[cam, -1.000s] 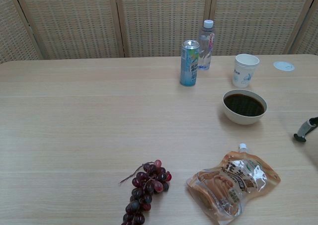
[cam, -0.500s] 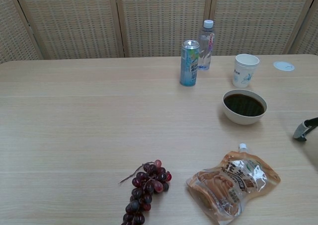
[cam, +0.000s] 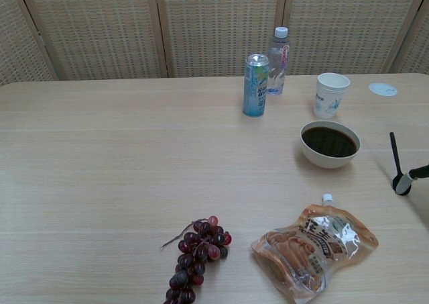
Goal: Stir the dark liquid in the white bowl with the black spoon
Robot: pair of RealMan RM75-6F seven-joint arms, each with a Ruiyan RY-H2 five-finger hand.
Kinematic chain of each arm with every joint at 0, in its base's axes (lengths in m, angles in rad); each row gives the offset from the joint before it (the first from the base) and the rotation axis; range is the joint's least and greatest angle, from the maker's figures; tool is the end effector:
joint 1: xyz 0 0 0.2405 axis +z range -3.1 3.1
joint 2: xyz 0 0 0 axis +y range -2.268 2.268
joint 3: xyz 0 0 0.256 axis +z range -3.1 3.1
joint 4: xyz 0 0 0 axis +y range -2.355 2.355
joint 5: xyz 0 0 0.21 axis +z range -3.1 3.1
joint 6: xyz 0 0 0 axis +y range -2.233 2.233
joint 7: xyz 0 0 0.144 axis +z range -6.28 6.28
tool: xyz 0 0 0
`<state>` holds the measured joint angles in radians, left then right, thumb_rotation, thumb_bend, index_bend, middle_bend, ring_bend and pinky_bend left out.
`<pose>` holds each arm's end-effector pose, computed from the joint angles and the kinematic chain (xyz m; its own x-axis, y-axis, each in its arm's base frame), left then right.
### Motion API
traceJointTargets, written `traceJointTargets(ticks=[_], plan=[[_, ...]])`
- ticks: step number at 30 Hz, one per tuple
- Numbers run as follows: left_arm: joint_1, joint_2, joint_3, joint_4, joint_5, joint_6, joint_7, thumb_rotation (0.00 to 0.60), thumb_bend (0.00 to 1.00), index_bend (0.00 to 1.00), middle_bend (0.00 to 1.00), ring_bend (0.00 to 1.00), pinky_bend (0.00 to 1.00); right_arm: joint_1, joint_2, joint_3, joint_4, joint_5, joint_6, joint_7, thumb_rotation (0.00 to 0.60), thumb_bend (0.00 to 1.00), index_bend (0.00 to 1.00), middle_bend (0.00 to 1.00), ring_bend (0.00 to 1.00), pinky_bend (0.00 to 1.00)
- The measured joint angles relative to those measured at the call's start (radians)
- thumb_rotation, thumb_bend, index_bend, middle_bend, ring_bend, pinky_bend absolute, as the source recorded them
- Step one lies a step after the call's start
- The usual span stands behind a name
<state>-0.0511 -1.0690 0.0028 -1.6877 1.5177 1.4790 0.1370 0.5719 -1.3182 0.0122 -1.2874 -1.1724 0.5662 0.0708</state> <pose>-0.3078 0.1585 0.1593 0.4967 0.0754 0.8646 0.8673 -0.0043 -0.4978 -0.3317 -0.3027 0.0356 0.3494 -0.6561 0.6689 -0.9060 -0.0544 0.4198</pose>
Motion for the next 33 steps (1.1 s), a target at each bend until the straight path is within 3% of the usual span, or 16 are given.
traceJointTargets(ticks=[21, 33], plan=[[-0.007, -0.004, -0.001, -0.009, -0.001, -0.007, 0.014, 0.6, 0.36, 0.0, 0.0, 0.0, 0.0, -0.024, 0.064, -0.01, -0.026, 0.018, 0.045, -0.032, 0.6, 0.86, 0.25, 0.94, 0.99, 1.0], [-0.002, -0.007, 0.002, 0.009, -0.006, -0.005, -0.004, 0.6, 0.36, 0.0, 0.0, 0.0, 0.0, -0.003, 0.036, 0.004, -0.054, 0.009, 0.058, -0.062, 0.6, 0.86, 0.25, 0.94, 0.99, 1.0]])
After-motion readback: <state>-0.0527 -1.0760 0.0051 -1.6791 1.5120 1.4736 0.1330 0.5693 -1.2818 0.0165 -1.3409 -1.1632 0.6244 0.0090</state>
